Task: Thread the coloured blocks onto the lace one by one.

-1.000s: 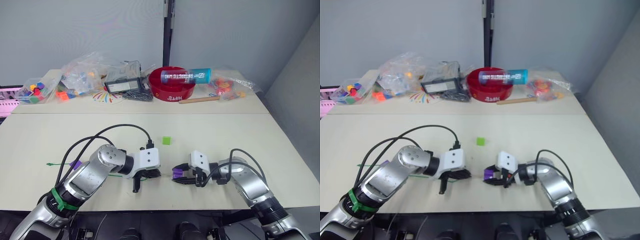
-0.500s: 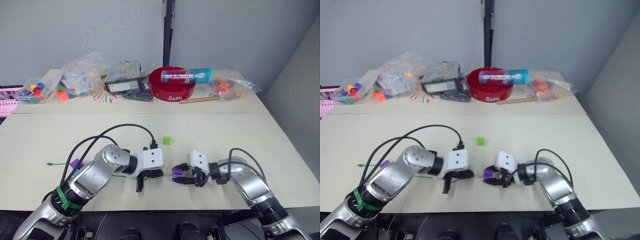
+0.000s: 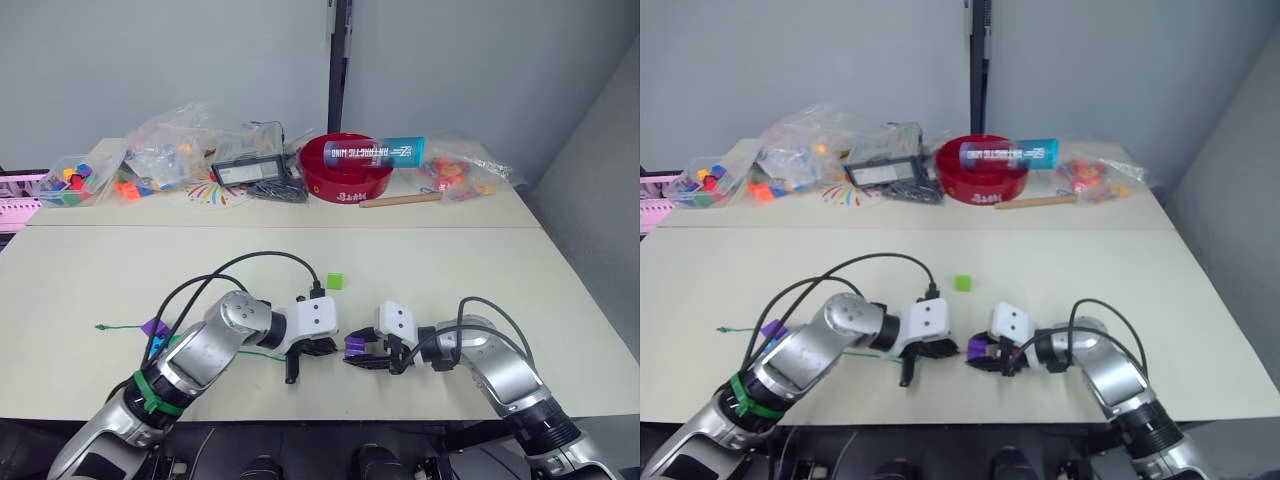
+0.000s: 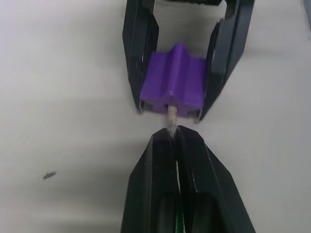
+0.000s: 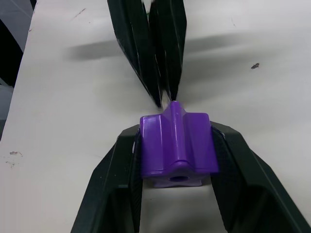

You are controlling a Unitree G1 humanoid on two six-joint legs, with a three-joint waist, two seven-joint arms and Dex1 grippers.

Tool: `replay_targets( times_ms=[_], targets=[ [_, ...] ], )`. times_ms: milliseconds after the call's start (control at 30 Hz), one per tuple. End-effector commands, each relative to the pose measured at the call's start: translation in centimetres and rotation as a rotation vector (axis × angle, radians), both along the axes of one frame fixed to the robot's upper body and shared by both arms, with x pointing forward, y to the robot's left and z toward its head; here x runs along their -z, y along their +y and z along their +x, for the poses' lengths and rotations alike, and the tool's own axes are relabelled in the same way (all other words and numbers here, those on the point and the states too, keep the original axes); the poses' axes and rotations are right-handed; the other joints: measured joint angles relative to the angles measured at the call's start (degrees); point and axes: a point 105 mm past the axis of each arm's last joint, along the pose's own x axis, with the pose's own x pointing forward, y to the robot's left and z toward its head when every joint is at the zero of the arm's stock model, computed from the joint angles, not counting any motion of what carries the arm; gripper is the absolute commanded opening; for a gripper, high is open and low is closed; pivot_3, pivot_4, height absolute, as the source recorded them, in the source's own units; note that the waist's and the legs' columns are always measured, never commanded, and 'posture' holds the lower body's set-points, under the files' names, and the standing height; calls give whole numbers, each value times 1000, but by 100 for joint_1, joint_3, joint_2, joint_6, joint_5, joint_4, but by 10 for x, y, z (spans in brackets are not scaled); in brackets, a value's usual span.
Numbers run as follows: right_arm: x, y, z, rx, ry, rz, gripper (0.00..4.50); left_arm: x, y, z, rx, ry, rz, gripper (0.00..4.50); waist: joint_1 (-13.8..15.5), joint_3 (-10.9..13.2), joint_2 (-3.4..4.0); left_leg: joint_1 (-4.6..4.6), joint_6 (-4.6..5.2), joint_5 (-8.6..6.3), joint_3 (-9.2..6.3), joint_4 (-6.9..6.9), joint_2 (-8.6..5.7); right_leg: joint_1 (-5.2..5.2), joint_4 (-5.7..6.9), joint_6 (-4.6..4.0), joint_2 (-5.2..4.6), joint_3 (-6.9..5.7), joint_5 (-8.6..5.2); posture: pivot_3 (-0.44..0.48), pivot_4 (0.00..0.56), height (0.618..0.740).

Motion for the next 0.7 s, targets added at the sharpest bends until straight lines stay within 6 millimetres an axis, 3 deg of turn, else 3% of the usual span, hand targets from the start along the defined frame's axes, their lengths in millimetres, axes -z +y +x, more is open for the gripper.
replay_targets(
  times_ms=[33, 267, 367, 633, 700],
  targets=[
    [-7, 8, -3, -19, -25, 18, 1391, -9, -18, -6, 87, -34, -49, 0, 0, 0, 0, 0, 0, 0, 0, 0, 0, 0, 0, 0, 0, 0, 0, 0, 150, 731],
    [-9, 9, -2, -10, -27, 24, 1391, 0, -21, -11, 112, 26, -71, 0, 7, -1, 1, 2, 0, 0, -1, 2, -1, 5, 0, 0, -1, 0, 0, 0, 150, 731],
    [-8, 9, -2, -6, -27, 22, 1391, -5, -18, -6, 95, 9, -107, 0, 7, -1, 1, 3, 0, 0, -1, 2, -1, 5, 0, 0, -1, 0, 0, 0, 150, 731],
    [-5, 8, -2, 3, -24, 12, 1391, -32, 8, -1, 56, -25, -191, 2608, -14, -1, 1, 2, 0, 0, -2, 2, 0, 1, 3, 0, 0, 0, 0, 0, 150, 731],
    [-5, 7, -2, 5, -24, 9, 1391, -37, 17, -3, 52, -9, -202, 2655, -28, -1, 1, 2, 0, 0, -2, 2, 0, 0, 3, 0, 0, 0, 0, 0, 150, 731]
  ],
)
